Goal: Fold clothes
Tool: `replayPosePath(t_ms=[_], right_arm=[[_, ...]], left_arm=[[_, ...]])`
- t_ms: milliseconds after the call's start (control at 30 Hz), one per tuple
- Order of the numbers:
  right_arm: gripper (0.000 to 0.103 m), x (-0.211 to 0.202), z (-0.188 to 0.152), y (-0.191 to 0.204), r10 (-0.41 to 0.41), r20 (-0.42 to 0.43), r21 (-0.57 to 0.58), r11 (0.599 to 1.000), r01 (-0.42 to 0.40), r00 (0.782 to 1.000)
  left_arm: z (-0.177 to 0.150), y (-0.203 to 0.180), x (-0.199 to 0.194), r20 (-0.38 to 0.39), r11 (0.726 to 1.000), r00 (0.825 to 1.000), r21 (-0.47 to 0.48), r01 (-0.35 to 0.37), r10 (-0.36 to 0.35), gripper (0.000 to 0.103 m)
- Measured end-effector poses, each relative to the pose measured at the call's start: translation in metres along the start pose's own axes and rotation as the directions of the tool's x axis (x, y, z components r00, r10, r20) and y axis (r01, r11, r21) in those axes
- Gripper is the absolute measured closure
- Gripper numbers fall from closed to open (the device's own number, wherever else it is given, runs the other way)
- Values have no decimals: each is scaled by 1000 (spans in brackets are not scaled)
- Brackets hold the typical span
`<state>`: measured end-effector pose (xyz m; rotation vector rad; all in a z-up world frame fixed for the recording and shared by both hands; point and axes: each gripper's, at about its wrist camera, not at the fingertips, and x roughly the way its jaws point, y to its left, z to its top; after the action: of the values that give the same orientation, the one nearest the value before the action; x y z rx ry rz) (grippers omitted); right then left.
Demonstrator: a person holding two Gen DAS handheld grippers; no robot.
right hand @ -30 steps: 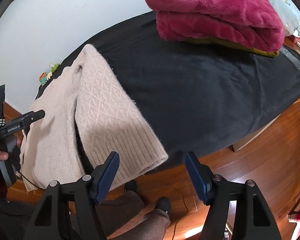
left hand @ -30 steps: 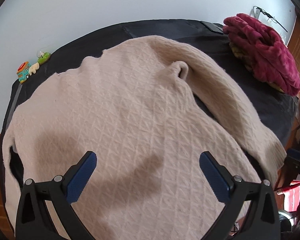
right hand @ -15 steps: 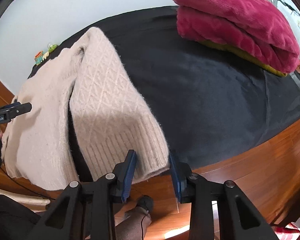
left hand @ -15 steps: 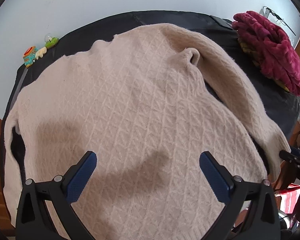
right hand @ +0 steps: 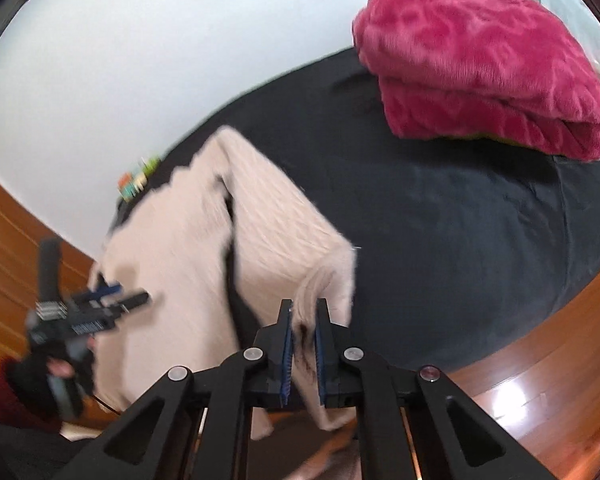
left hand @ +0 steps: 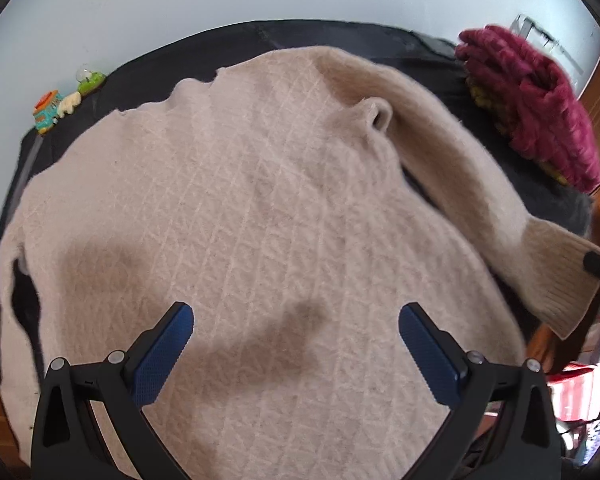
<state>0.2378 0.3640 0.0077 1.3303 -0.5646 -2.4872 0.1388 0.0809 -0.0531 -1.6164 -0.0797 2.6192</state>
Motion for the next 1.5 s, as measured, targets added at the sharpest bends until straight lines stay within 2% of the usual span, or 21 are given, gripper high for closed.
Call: replayPosePath(t_ms=[100,167,300,433,500,600,733,967,1067,1133,1267,1367,1500], right_arm=[[93,-10,12,5,79,33,32,996,-80,996],[93,-7,13,25,130,38,27,991,-131,991],[93,-3,8,60,235,9,-13,972,-235,972],[93,20,-5,94,351,-84,-42,934,-355,933],[93,45,-10,104,386,-146,-17,920,-392,911],[93,86,-17,108,401,-211,35,914,-403,891],[92,123,-24,99,423,-255,121,906,-405,870],[91,134,-26,87,453,-263,226,887,-402,852],[73,131,-26,92,447,-272,205,892,-403,852],[39,127,-26,98,444,-277,178,895,-409,852],[37,118,-26,107,438,-276,124,899,-420,856],[37,96,-19,99,451,-233,118,892,-435,861],[37,89,-2,98,451,-171,130,892,-434,876]], left_arm=[[4,-4,-9,29,998,998,17,58,-58,0],[6,-5,-14,45,995,994,25,96,-97,0],[10,5,-18,51,986,985,-18,164,-163,0],[9,20,-20,67,977,977,-60,204,-200,0],[5,26,-22,75,974,975,-64,216,-211,0],[-6,33,-26,74,967,967,-50,248,-244,0],[-21,30,-25,47,953,952,-4,302,-302,0],[-36,3,-14,-4,922,925,81,379,-380,0],[-36,-11,-8,-23,914,921,113,389,-389,0],[-35,-20,-3,-30,915,923,127,384,-383,0],[-32,-26,6,-43,924,932,120,362,-360,0],[-30,-27,8,-37,928,935,108,356,-354,0],[-27,-29,9,-24,935,941,105,338,-337,0]])
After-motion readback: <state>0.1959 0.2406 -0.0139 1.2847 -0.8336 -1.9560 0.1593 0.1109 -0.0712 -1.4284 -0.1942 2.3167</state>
